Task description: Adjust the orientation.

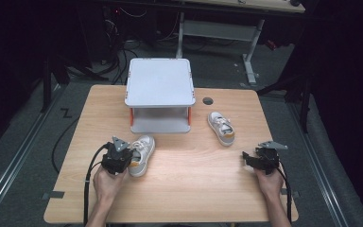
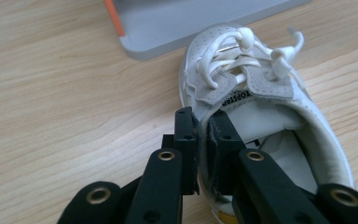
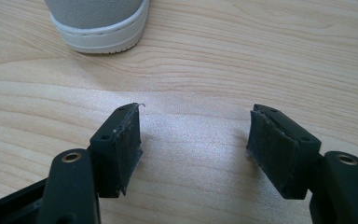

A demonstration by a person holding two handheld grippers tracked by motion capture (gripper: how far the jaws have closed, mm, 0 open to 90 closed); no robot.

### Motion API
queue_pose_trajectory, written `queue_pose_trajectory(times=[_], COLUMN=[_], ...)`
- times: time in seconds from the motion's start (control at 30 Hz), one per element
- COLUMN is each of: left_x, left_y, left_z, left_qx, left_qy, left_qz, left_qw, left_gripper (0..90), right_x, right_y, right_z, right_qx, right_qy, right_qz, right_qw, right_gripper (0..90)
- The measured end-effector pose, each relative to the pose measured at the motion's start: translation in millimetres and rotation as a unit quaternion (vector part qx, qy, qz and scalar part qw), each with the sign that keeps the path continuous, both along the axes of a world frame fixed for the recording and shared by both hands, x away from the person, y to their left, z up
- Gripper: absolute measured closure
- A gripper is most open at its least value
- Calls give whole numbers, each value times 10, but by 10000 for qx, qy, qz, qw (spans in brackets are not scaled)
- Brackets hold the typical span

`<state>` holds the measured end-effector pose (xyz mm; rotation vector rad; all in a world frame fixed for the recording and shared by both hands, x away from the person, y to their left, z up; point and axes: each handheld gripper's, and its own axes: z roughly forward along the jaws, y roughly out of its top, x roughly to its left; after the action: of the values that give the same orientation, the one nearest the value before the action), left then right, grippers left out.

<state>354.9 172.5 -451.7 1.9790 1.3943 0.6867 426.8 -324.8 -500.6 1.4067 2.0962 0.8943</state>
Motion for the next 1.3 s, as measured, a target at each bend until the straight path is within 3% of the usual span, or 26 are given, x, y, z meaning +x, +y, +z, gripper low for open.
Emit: queue_pose_trajectory(times=[0.17, 0.2, 0.23, 0.33, 0.37, 0.53, 0.73, 0.8, 0.83, 1.0, 1.03, 1.17, 1.23, 1.3], left_x=[-2, 20, 20, 75, 75, 128, 104, 99, 94, 103, 112, 117, 111, 107], left_y=[-268, -408, -408, -726, -726, -1109, -1283, -1277, -1277, -1255, -1230, -1208, -1195, -1172], left_z=[102, 138, 138, 141, 141, 56, 61, 61, 59, 60, 52, 27, 18, 17], left_qx=[-78, -96, -96, 197, 197, 484, 579, 100, 12, -178, -321, -467, -509, -653], left_qy=[-85, -91, -91, -26, -26, 110, 179, 423, 449, 501, 509, 509, 437, 362], left_qz=[-283, -369, -369, -617, -617, -656, -849, -1040, -1063, -1133, -1169, -1182, -1183, -1181], left_qw=[9995, 9992, 9992, 9979, 9979, 9966, 9945, 9936, 9933, 9921, 9913, 9906, 9907, 9902], left_gripper=[844, 844, 844, 844, 844, 842, 784, 763, 751, 722, 673, 540, 519, 431], right_x=[0, 1, 1, 0, 0, 1, 1, 1, 1, 1, 1, 1, 1, 1], right_y=[0, 0, 0, 1, 1, 0, 0, 0, 0, 0, 0, 0, 0, 1], right_z=[0, 0, 0, 0, 0, 0, 0, 0, 0, 0, -1, -1, -1, -1], right_qx=[-1, 0, 0, 3, 3, 0, 6, 5, 6, 1, 0, -1, -1, 4], right_qy=[3, 3, 3, 7, 7, 7, 12, 12, 12, 10, 8, 8, 8, 13], right_qz=[2, -1, -1, -9, -9, 1, -2, -1, -2, 1, 1, 0, 1, -4], right_qw=[10000, 10000, 10000, 10000, 10000, 10000, 10000, 10000, 10000, 10000, 10000, 10000, 10000, 10000], right_gripper=[338, 337, 337, 335, 335, 331, 330, 330, 330, 330, 329, 329, 329, 328])
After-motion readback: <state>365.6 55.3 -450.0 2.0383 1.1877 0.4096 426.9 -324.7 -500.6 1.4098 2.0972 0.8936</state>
